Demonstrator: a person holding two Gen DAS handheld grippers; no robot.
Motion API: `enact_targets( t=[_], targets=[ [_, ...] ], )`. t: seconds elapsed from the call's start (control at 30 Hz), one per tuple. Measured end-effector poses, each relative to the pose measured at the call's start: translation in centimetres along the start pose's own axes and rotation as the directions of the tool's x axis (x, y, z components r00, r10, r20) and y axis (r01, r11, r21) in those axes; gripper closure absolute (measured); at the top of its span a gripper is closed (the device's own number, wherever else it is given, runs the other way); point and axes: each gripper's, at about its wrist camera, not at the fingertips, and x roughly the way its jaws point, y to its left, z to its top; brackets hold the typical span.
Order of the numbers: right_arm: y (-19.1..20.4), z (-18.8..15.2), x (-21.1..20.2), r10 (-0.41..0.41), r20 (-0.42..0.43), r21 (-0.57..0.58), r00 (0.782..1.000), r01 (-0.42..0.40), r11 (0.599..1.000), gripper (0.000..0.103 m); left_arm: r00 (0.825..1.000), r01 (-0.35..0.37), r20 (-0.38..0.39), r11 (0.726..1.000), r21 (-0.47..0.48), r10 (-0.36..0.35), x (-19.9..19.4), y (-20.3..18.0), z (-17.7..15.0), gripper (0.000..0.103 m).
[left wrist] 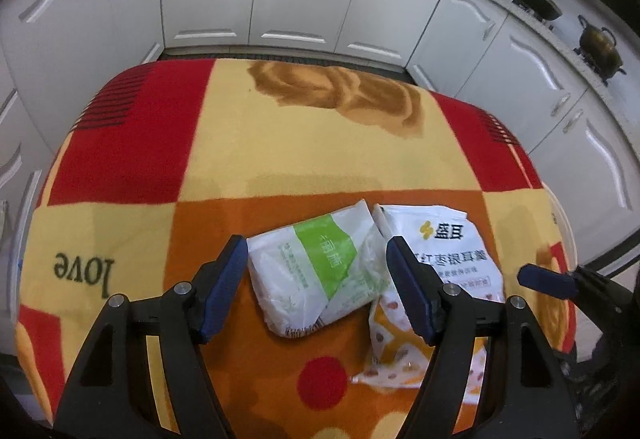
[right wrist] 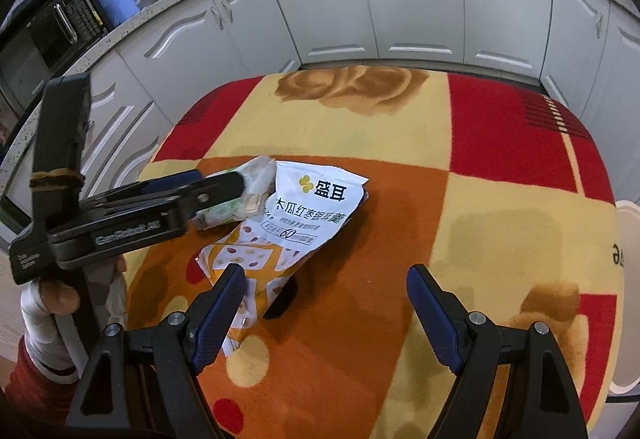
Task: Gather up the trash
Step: 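Grasp the green wipes packet with the left tool while right tool grasps white snack bag, then carry the wipes packet and snack bag over the beige bin and release both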
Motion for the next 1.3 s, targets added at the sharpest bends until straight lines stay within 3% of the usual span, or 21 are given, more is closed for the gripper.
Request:
enact_targets(
  t=[0.13,0.17,0.23,0.33,0.43,0.53,0.73,0.97,1.3],
  targets=[
    [0.1,0.1,0.4,0.021,-0.002,0.0,1.0,-0.021,1.0,0.022,1.0,0.013,0.0,1.0,-0.001,-0.013,0.5,-0.1,0.1,0.035],
    [0.2,0.1,0.5,0.027,-0.004,0.002,1.0,-0.027,1.0,0.022,1.0,0.011,0.002,1.0,0.004,-0.011,0.6,-0.1,0.1,0.038],
    [0.4,0.1,0.8,0.043,-0.01,0.007,0.999,-0.043,0.999,0.022,1.0,-0.001,0.006,1.0,0.018,0.001,0.6,0.1,-0.1,0.056],
    [0.5,0.1,1.5,0.084,-0.023,0.028,0.996,-0.083,0.996,0.022,1.0,0.024,0.009,1.0,-0.001,-0.024,-0.1,1.4,-0.3,0.067],
    [0.4,0.2,2.3,0.125,-0.021,0.059,0.992,-0.124,0.991,0.026,1.0,0.005,0.026,1.0,-0.018,-0.004,-1.1,2.3,-0.6,0.071],
    [0.5,0.3,3.4,0.187,-0.02,0.081,0.982,-0.185,0.979,0.068,0.999,-0.012,0.052,0.999,-0.037,0.014,-2.5,3.4,-0.9,0.073],
    [1.4,0.0,2.5,0.186,0.011,0.029,0.983,-0.186,0.982,0.088,0.995,-0.022,0.097,0.998,-0.056,0.027,-4.9,4.3,-1.6,0.073],
    [2.1,0.0,-0.7,0.148,0.065,-0.052,0.987,-0.145,0.988,0.094,0.992,-0.004,0.127,0.999,-0.042,0.01,-6.4,2.9,-1.9,0.073],
    [-0.7,-0.5,-5.1,0.095,0.141,-0.036,0.985,-0.09,0.995,0.095,0.988,0.024,0.149,0.999,0.022,-0.027,-7.5,-1.1,-1.8,0.073]
  ],
)
